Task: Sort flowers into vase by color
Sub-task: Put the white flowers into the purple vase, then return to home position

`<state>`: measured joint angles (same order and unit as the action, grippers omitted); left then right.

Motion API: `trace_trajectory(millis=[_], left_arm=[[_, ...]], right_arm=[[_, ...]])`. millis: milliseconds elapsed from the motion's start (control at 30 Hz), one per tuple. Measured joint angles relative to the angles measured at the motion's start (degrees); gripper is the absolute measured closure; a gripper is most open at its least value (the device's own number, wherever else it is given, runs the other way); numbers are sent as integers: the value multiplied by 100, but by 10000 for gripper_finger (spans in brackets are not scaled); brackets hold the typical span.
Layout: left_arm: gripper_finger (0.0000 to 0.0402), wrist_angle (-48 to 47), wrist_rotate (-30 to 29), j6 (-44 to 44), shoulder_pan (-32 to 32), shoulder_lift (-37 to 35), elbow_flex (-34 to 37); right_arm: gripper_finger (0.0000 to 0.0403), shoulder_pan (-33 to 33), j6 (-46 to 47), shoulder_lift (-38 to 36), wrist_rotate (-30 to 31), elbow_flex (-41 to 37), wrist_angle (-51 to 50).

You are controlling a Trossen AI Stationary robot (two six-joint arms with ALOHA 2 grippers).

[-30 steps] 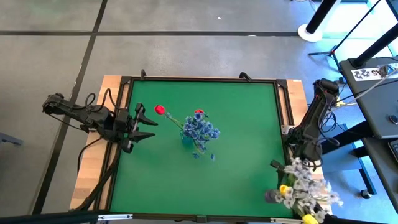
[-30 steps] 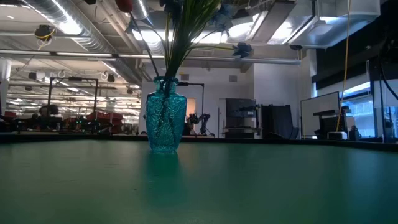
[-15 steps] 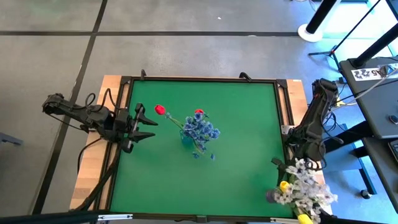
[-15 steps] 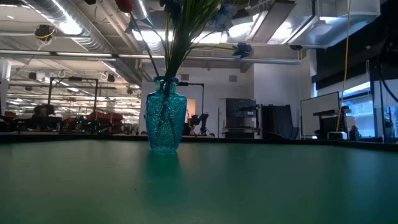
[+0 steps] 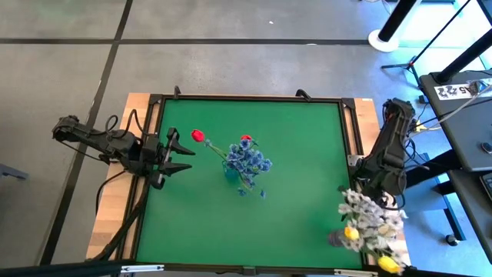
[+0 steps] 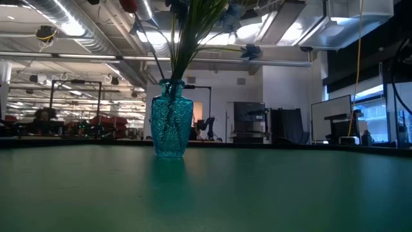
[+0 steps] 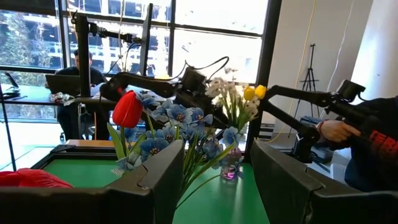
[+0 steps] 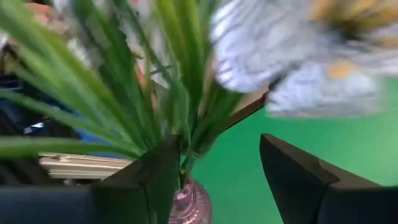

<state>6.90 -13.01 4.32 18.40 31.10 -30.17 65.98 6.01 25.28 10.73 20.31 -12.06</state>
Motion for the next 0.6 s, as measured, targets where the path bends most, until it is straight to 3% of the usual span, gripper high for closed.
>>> trace_trajectory(millis=[367,600], left_arm=[[217,0,-1,-1,-1,1,0],[217,0,2,0,-1,1,0]], right_arm=[[182,0,363,-408,11,555,-1711],[216,0,522,-407,237,675,-1822]])
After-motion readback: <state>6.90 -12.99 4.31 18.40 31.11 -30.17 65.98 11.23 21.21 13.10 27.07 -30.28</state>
